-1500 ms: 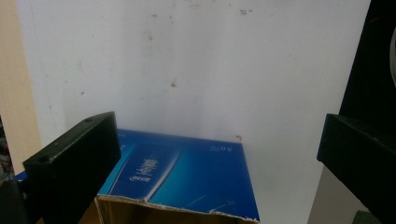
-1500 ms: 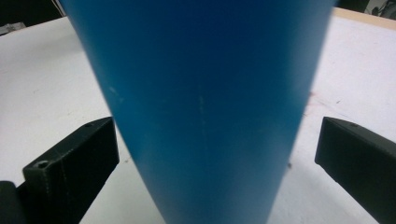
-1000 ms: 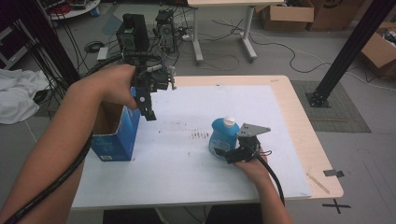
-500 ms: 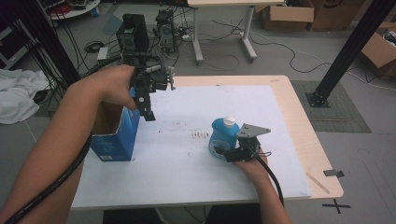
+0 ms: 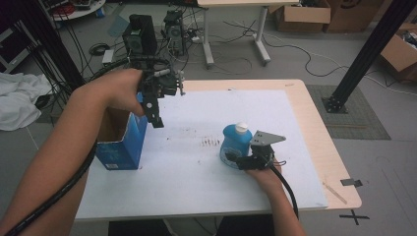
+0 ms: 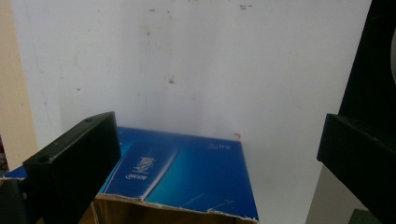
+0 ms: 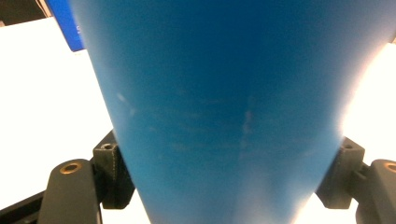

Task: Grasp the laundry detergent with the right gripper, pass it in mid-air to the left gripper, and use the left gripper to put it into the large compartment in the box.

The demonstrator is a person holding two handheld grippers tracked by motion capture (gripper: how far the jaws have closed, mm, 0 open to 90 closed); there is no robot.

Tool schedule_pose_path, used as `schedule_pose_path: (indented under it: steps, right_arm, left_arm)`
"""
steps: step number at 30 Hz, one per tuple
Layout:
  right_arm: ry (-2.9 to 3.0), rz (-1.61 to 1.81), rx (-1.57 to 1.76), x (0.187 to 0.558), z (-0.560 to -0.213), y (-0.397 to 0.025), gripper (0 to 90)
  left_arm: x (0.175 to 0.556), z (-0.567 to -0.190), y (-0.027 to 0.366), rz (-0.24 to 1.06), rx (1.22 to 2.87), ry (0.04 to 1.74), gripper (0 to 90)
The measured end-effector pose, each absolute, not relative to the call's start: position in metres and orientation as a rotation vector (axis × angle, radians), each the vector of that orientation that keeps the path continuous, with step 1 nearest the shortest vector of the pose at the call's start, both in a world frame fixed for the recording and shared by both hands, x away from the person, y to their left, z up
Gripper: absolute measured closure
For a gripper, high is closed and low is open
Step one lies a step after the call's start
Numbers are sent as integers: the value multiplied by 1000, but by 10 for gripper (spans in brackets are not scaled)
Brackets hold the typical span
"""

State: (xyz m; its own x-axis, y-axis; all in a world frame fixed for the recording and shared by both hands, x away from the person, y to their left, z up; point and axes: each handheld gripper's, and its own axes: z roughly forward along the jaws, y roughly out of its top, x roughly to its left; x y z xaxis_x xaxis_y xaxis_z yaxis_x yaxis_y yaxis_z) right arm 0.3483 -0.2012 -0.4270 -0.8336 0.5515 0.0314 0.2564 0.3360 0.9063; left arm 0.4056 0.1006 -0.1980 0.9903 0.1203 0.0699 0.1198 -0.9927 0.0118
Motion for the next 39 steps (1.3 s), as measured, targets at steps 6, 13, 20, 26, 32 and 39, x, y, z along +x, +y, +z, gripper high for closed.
schedule_pose_path:
  steps: [6,13,20,26,32,39]
  right_arm:
    - [2325,1498,715,349,-428,-201,291]
    - [2325,1504,715,348,-429,-201,316]
    - [2323,1514,702,349,-429,-200,340]
    - [2324,1517,702,349,-430,-199,351]
    - [2319,1517,698,349,-431,-198,416]
    - [2301,1524,691,348,-432,-199,440]
  left_arm:
    - [406,-199,100,109,3127,186,1]
    - [407,-200,100,107,3130,188,0]
    - [407,-201,101,103,3128,191,0]
    - [408,-202,101,102,3126,192,0]
    - [408,-204,102,96,3128,192,0]
    - [409,-205,103,93,3128,194,1]
